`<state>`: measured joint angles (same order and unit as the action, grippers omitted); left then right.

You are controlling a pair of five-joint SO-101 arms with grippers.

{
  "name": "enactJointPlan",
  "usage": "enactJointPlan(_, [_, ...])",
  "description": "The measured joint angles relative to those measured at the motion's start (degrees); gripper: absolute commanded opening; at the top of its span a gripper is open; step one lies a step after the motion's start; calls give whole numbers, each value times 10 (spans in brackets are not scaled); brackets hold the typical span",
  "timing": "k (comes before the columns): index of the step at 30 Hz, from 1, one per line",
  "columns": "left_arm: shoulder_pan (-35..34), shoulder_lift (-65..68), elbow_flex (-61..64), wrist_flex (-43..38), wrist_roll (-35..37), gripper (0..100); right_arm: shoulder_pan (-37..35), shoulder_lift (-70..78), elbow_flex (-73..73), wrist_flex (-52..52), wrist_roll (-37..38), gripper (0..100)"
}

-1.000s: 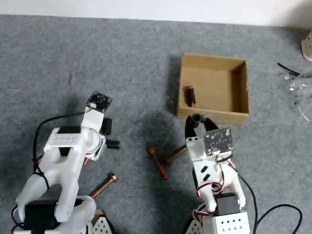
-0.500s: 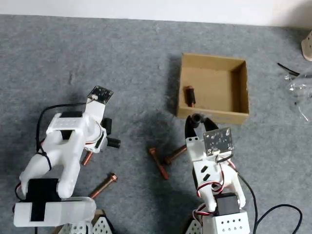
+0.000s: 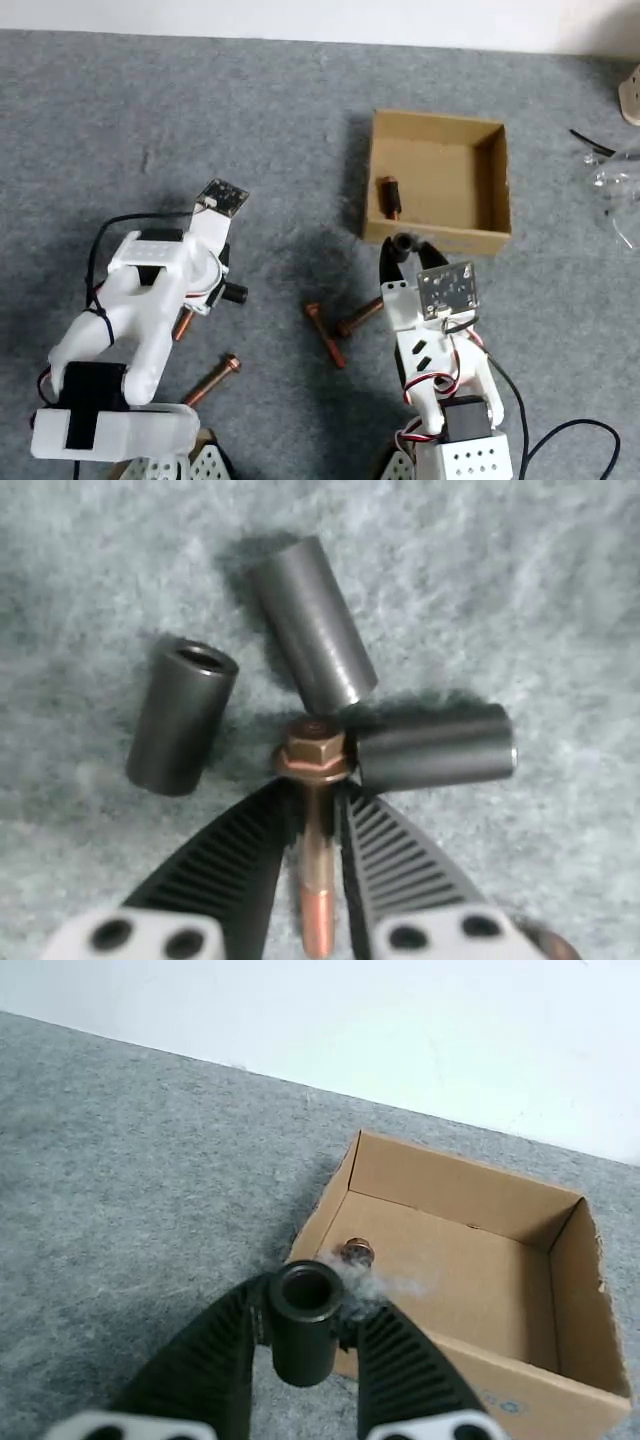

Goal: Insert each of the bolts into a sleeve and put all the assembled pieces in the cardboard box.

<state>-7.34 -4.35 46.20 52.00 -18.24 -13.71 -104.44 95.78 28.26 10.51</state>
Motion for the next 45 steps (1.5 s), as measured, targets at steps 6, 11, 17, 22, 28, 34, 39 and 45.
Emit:
enactJointPlan(6, [7,-95,81,-37,-27,5,0,0,0,0,0,5])
enactJointPlan(11, [26,-255,169,-85,-29,5,0,0,0,0,0,5])
enactJointPlan(17, [46,-478,229,-135,-31,6,0,0,0,0,0,5])
enactJointPlan(22, [50,-644,298,-212,-26,6,0,0,0,0,0,5])
enactJointPlan(28, [53,-796,430,-350,87,6,0,0,0,0,0,5])
enactJointPlan(34, [53,-909,500,-455,142,7,0,0,0,0,0,5])
enactJointPlan(39, [55,-939,500,-401,145,7,0,0,0,0,0,5])
enactJointPlan(45, [103,-943,500,-375,175,6,-4,0,0,0,0,5])
